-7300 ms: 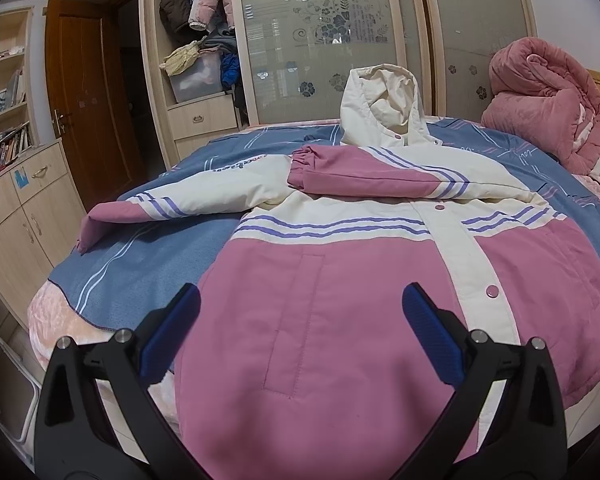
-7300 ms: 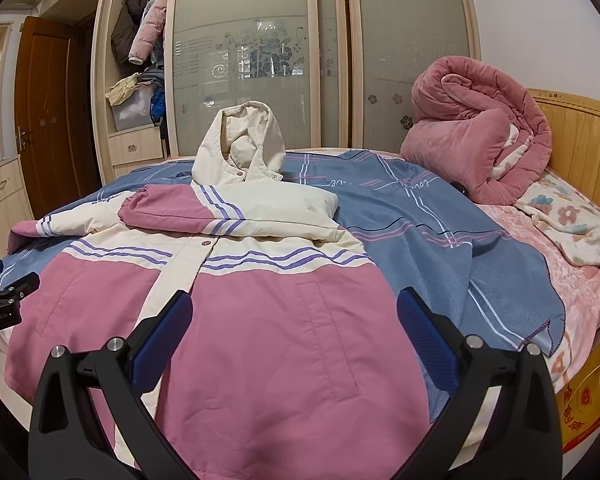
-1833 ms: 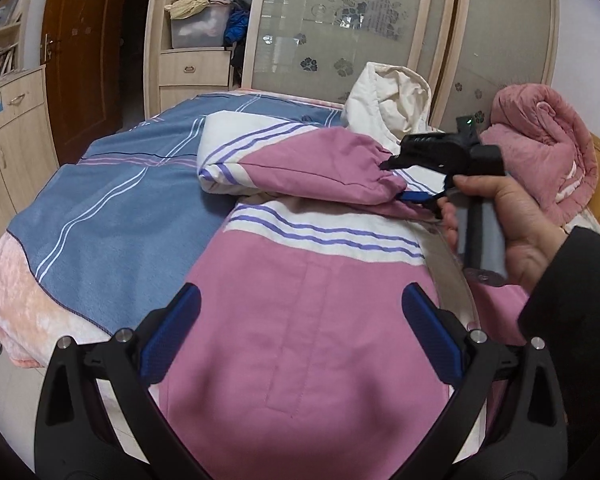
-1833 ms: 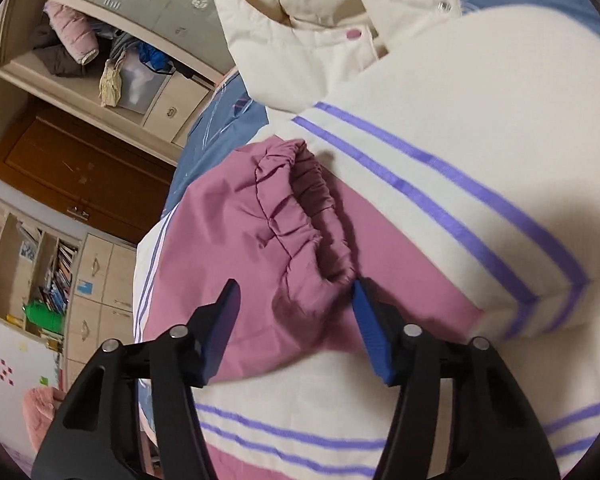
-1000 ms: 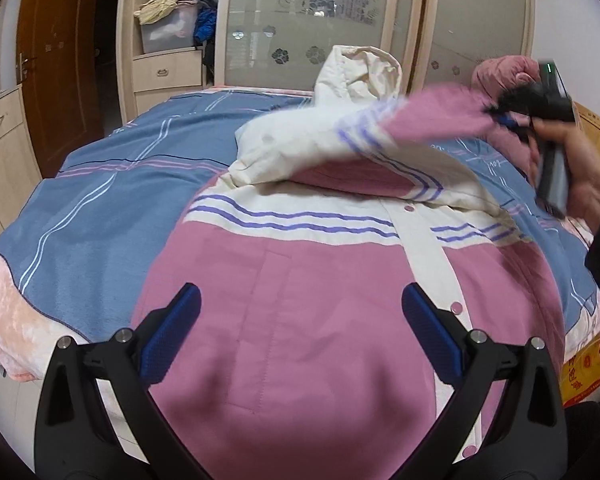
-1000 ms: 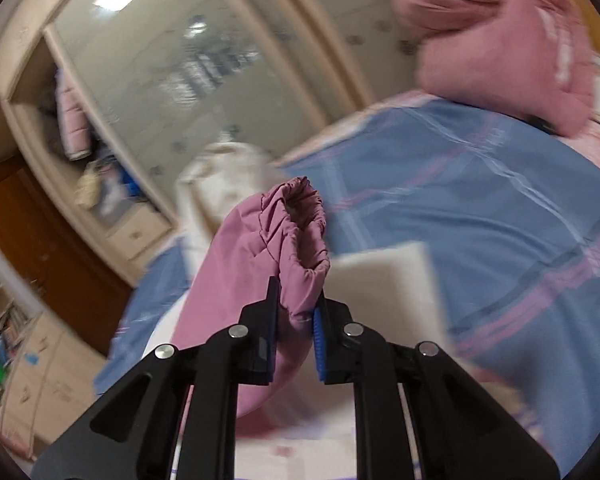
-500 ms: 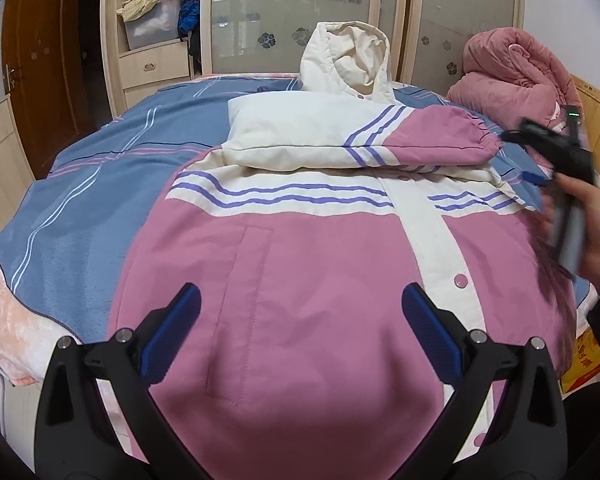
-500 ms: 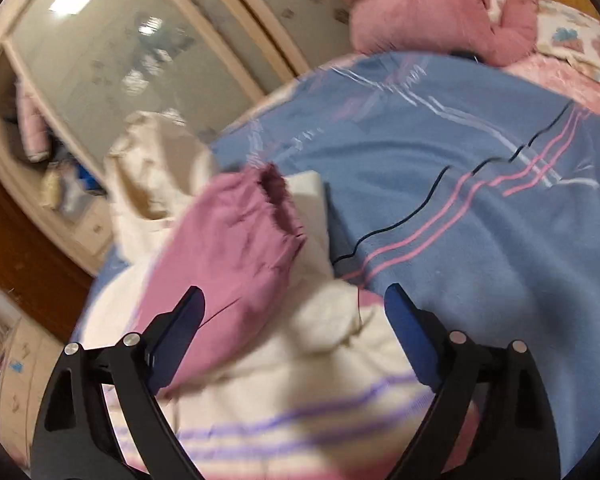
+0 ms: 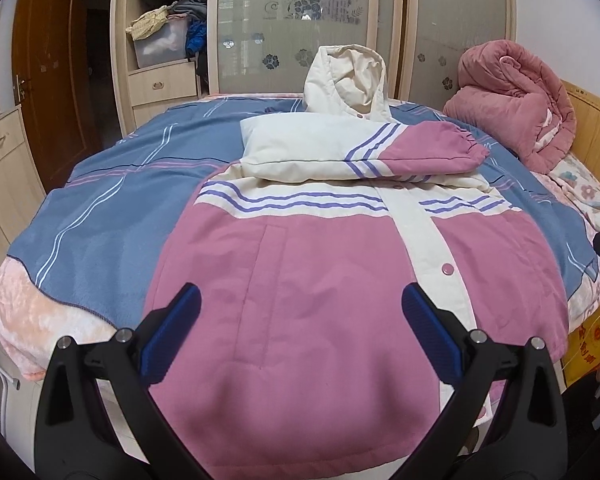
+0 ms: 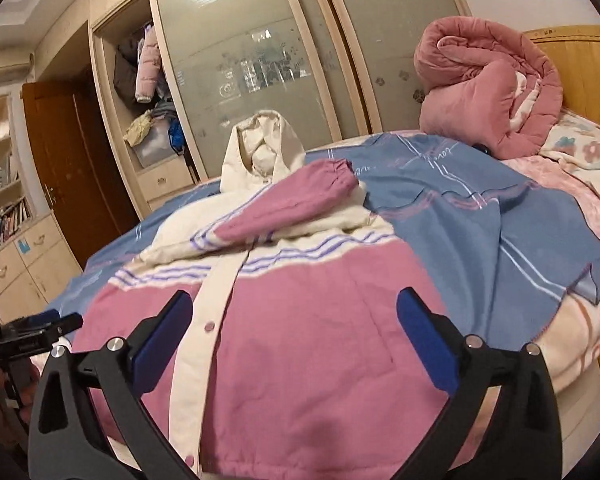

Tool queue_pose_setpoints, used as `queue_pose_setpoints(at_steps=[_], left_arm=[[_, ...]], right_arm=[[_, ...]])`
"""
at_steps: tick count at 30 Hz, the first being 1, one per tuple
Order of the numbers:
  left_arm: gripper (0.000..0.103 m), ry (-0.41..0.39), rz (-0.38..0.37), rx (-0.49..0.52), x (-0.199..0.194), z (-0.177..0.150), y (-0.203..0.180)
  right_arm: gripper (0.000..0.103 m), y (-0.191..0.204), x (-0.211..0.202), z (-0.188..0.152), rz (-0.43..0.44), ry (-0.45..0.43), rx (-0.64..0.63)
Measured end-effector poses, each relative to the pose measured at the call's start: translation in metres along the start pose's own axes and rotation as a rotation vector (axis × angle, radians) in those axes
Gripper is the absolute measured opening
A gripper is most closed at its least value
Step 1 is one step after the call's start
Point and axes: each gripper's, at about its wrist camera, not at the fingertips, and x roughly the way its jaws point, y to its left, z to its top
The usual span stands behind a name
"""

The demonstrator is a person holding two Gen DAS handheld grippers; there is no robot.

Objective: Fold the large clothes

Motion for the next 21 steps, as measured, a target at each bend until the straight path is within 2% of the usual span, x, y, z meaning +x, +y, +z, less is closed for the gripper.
queue_pose_setpoints(at_steps=[5,21], left_arm=[[0.101,0.001,0.012,0.032,0.002,-0.005,-0.009],[0.101,0.001,0.006,0.041,0.003,-0.005,-0.016]], right_arm=[[0.102,0.005,0.005,-0.002,-0.027,0.009,-0.065],[0.102,0.003,0.004,-0.004,-0.035,0.022,-0.058]])
